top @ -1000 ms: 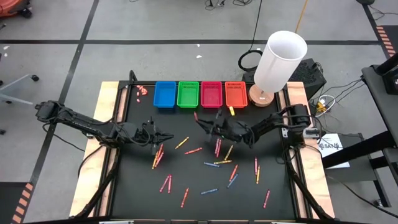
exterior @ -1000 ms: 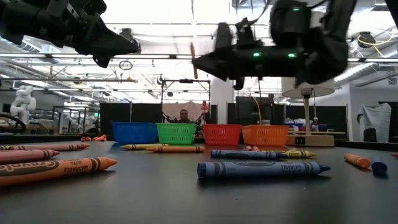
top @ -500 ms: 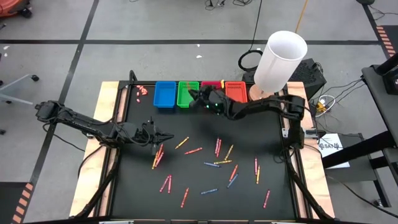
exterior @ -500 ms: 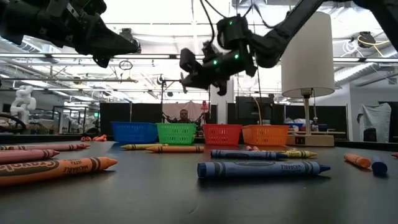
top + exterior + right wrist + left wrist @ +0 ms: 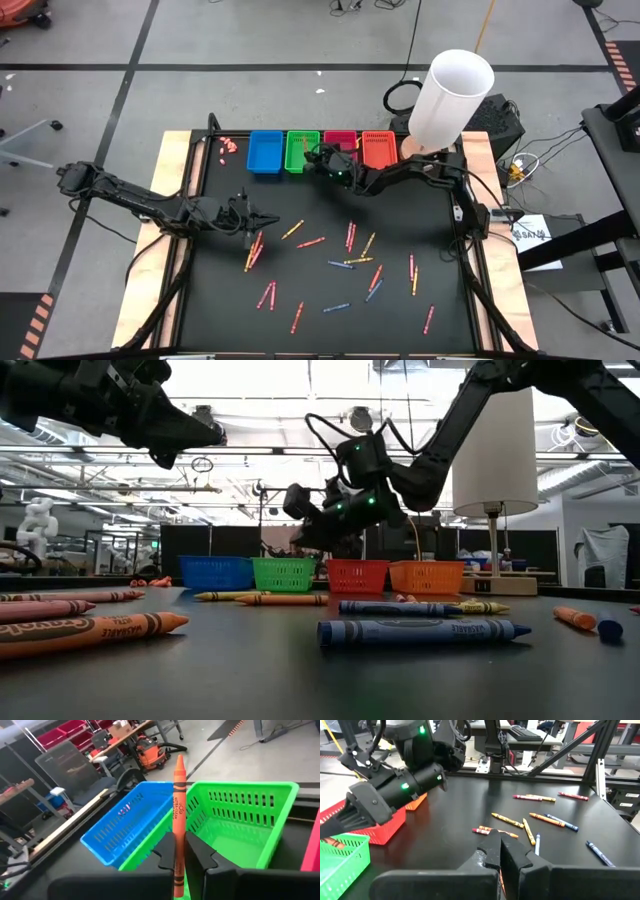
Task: Sort crayons
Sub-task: Put the orange crayon into the green bin
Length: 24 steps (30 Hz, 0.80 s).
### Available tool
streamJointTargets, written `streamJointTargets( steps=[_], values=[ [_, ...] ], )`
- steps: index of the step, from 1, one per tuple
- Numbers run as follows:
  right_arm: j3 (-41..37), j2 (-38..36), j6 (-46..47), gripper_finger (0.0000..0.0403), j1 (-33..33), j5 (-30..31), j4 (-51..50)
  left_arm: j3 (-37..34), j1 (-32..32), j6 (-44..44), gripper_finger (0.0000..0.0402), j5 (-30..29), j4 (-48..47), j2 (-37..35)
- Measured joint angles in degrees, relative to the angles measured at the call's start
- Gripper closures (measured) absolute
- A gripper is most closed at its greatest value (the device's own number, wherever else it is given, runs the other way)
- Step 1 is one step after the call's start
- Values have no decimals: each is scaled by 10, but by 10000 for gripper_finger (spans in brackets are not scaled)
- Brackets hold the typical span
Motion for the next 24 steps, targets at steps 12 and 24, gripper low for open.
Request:
streamJointTargets(
  steps=[12, 24],
  values=[
    [0, -2, 2, 303, -10, -1, -7, 0, 0, 1, 401, 0, 0, 0],
    [0, -81, -203, 228, 35, -3, 2, 0, -3, -13, 401, 2, -4, 0]
  ],
)
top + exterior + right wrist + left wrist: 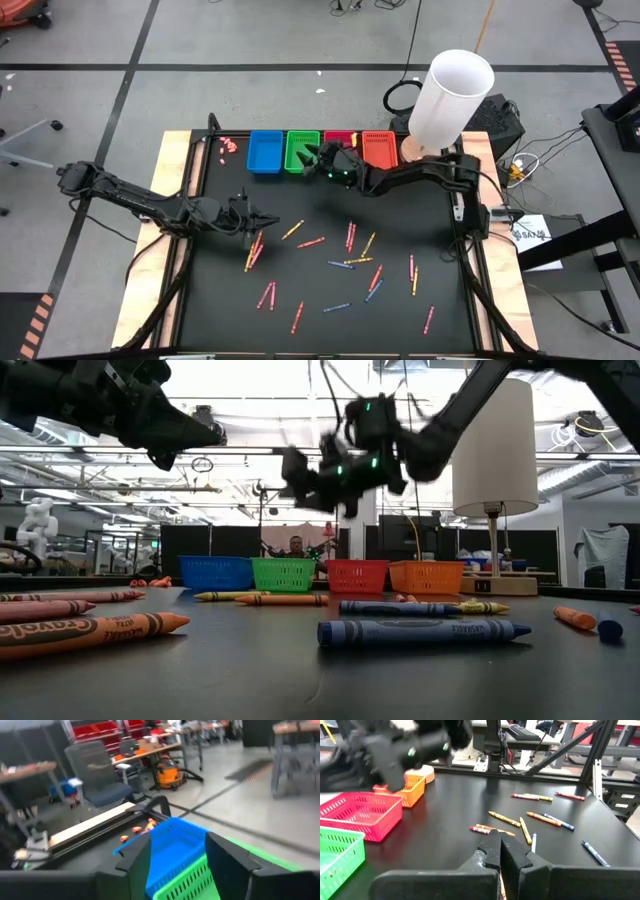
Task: Sort crayons
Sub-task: Put the orange crayon into the green bin
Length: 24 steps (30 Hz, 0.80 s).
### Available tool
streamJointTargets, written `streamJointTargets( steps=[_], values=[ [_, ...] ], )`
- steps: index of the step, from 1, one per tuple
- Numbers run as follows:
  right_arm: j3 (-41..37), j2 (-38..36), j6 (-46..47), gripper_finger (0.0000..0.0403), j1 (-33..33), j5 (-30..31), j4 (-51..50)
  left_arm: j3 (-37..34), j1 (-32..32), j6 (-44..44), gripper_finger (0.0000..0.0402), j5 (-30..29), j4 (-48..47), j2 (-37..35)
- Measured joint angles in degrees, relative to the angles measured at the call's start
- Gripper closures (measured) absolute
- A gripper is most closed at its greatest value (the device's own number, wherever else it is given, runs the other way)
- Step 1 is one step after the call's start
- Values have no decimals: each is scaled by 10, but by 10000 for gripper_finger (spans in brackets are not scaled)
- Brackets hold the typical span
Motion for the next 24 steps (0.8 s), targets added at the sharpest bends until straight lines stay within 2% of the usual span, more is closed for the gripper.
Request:
streamJointTargets(
  steps=[3, 6, 11, 15, 19, 24],
  values=[
    [0, -40, -71, 227, 25, -1, -47, 0, 0, 14, 401, 0, -2, 0],
    [0, -72, -125, 231, 51, -46, -136, 0, 0, 15, 401, 0, -3, 0],
    [0, -85, -143, 233, 94, -147, -285, 0, 0, 16, 401, 0, -7, 0],
    [0, -76, -138, 233, 129, -201, -367, 0, 0, 13, 401, 0, -16, 0],
    [0, -53, -143, 234, 159, -253, -383, 0, 0, 12, 401, 0, -17, 0],
    [0, -19, -150, 234, 178, -255, -379, 0, 0, 12, 401, 1, -21, 0]
  ],
)
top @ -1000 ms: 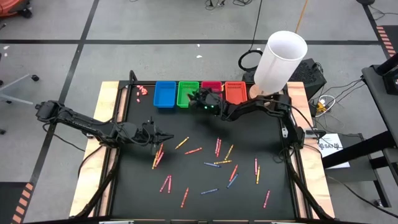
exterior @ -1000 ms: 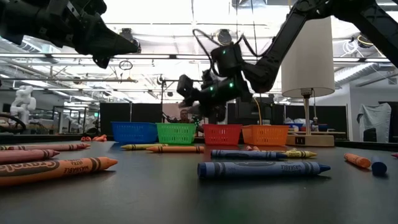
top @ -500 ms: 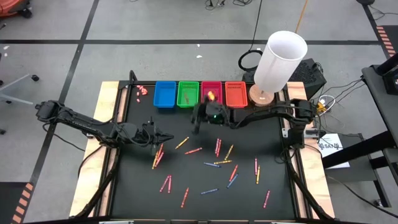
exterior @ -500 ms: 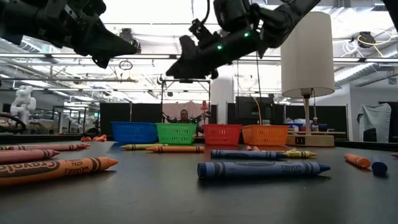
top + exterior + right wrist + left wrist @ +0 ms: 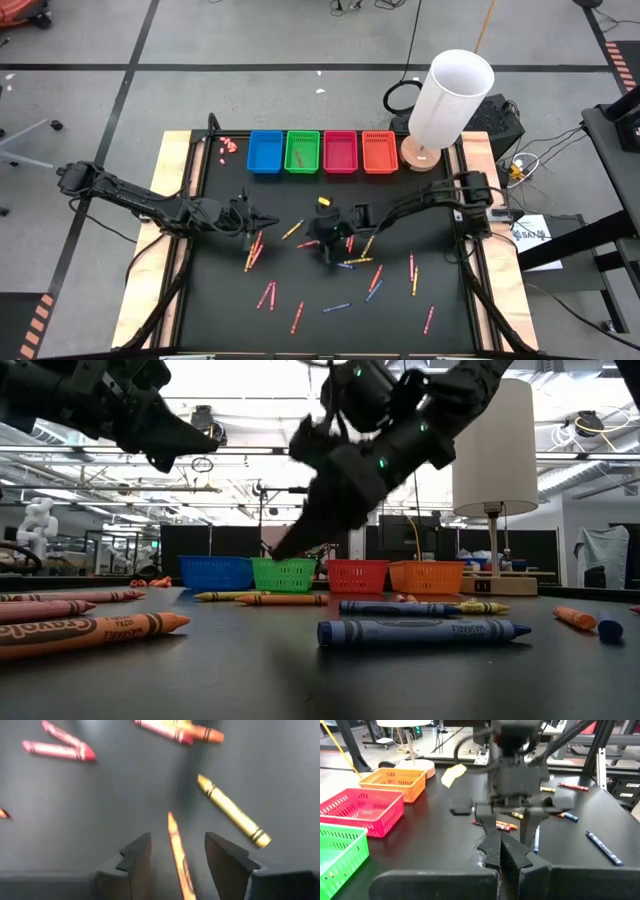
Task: Sort crayons
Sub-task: Put the orange crayon into the green bin
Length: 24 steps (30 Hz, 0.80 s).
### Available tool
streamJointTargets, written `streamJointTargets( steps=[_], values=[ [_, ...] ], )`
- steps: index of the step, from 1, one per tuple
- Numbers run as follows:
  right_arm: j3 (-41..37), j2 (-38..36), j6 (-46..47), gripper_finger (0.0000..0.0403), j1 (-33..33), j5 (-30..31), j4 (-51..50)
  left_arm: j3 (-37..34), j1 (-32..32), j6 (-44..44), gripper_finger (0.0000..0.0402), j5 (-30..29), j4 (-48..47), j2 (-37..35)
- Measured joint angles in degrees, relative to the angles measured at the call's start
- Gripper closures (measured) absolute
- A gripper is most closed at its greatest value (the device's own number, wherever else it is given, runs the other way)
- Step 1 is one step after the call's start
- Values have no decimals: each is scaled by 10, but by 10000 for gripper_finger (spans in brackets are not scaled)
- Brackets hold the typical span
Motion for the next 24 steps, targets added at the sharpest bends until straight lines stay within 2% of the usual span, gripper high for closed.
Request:
streamJointTargets(
  steps=[14, 20, 24],
  values=[
    [1, 62, 34, 234, 0, 3, 22, 0, -23, -16, 401, 3, -14, 12],
    [2, 76, 41, 234, 0, 4, 24, 0, -32, -55, 401, 3, -29, 37],
    [2, 77, 41, 252, 0, 5, 22, 0, -38, -74, 401, 2, -40, 59]
  ],
)
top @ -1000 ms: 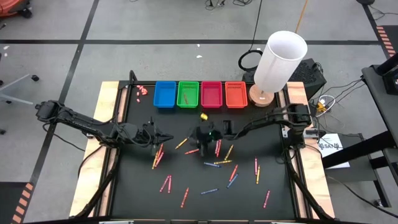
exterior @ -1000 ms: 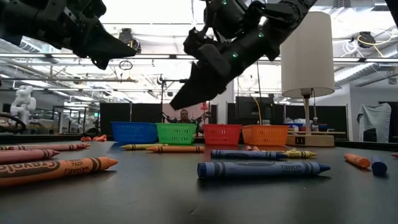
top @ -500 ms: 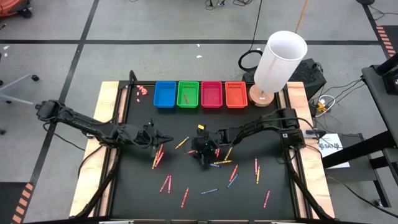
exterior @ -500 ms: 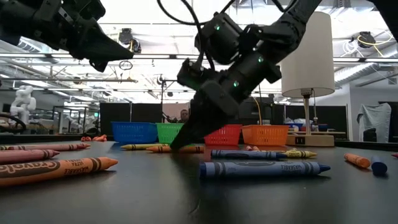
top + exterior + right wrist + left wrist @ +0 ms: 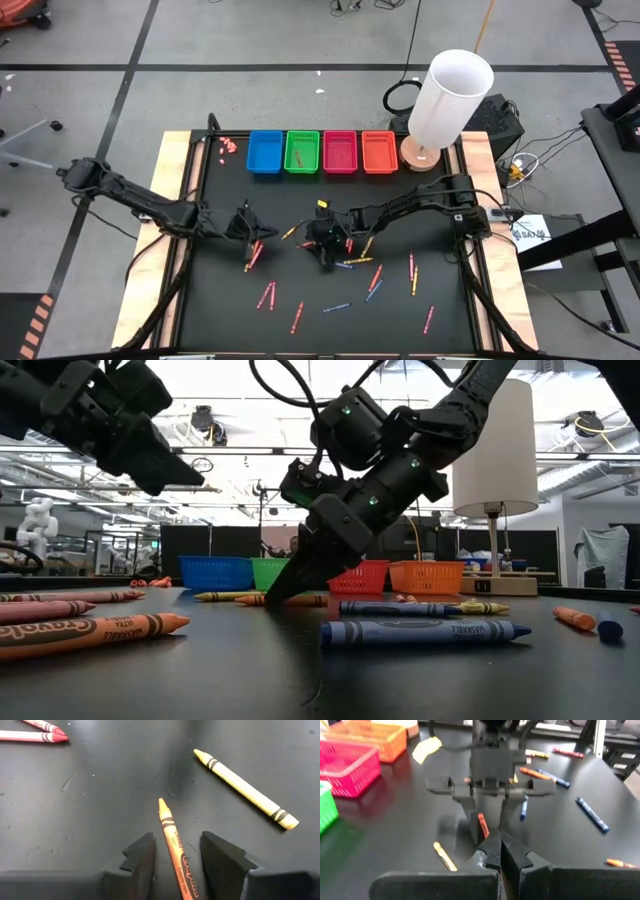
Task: Sort crayons
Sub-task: Put the orange crayon into the green bin
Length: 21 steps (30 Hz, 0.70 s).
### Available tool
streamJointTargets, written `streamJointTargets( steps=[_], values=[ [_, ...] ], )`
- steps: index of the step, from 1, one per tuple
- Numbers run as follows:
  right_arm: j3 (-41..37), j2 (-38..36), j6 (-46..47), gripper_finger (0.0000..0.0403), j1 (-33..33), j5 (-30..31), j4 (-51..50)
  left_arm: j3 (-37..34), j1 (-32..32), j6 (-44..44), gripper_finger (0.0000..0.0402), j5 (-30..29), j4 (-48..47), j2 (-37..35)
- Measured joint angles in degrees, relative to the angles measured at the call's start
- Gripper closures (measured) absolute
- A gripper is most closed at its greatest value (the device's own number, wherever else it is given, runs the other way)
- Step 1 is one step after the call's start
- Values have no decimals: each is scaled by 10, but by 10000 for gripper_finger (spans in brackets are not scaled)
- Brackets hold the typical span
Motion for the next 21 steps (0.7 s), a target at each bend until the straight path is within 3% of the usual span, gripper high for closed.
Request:
streamJointTargets(
  steps=[10, 21],
  values=[
    [-1, -5, 10, 391, 0, 0, -6, 0, -3, -31, 401, -4, 12, 42],
    [-5, -98, -53, 399, 8, -28, -86, 0, -2, -30, 401, -7, 38, 50]
  ],
)
